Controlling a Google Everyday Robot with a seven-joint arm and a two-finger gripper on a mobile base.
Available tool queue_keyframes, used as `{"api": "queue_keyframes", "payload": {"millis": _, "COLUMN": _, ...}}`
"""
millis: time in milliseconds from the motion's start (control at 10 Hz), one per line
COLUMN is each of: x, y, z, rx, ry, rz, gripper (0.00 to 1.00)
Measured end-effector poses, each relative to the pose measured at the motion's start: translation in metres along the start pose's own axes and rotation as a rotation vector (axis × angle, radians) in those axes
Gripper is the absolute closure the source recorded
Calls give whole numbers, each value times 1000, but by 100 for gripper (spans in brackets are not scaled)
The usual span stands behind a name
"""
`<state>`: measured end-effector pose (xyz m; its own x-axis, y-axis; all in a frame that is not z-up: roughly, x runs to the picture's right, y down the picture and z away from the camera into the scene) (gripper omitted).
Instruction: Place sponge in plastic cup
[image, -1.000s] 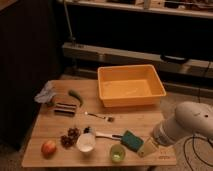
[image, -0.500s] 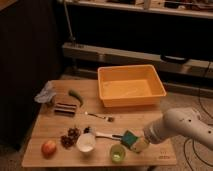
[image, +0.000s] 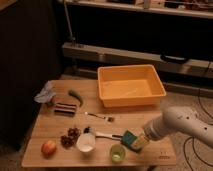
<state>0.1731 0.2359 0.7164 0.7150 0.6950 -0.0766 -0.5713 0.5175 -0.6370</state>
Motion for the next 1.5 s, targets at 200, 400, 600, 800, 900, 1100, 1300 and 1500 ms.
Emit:
{"api": "queue_keyframes", "payload": {"millis": 200, "x": 10, "y": -3, "z": 12, "rx": 8, "ry": 11, "rz": -13, "gripper": 27}}
{"api": "queue_keyframes", "payload": {"millis": 400, "x": 18, "y": -5, "z": 24, "rx": 7, "ry": 23, "rz": -6, "gripper": 27}}
{"api": "queue_keyframes", "payload": {"millis": 600, "x": 25, "y": -5, "z": 36, "rx": 1, "ry": 37, "rz": -2, "gripper": 27}}
{"api": "queue_keyframes", "payload": {"millis": 800, "x": 31, "y": -2, "z": 50, "rx": 3, "ry": 50, "rz": -10, "gripper": 27}}
{"api": "queue_keyframes", "payload": {"millis": 900, "x": 31, "y": -1, "z": 52, "rx": 7, "ry": 53, "rz": -13, "gripper": 27}}
{"api": "queue_keyframes", "payload": {"millis": 1100, "x": 33, "y": 2, "z": 60, "rx": 7, "ry": 66, "rz": -28, "gripper": 38}}
{"api": "queue_keyframes", "payload": {"millis": 1300, "x": 36, "y": 6, "z": 66, "rx": -1, "ry": 77, "rz": -38, "gripper": 58}}
{"api": "queue_keyframes", "payload": {"millis": 1500, "x": 38, "y": 8, "z": 69, "rx": -1, "ry": 83, "rz": -43, "gripper": 78}}
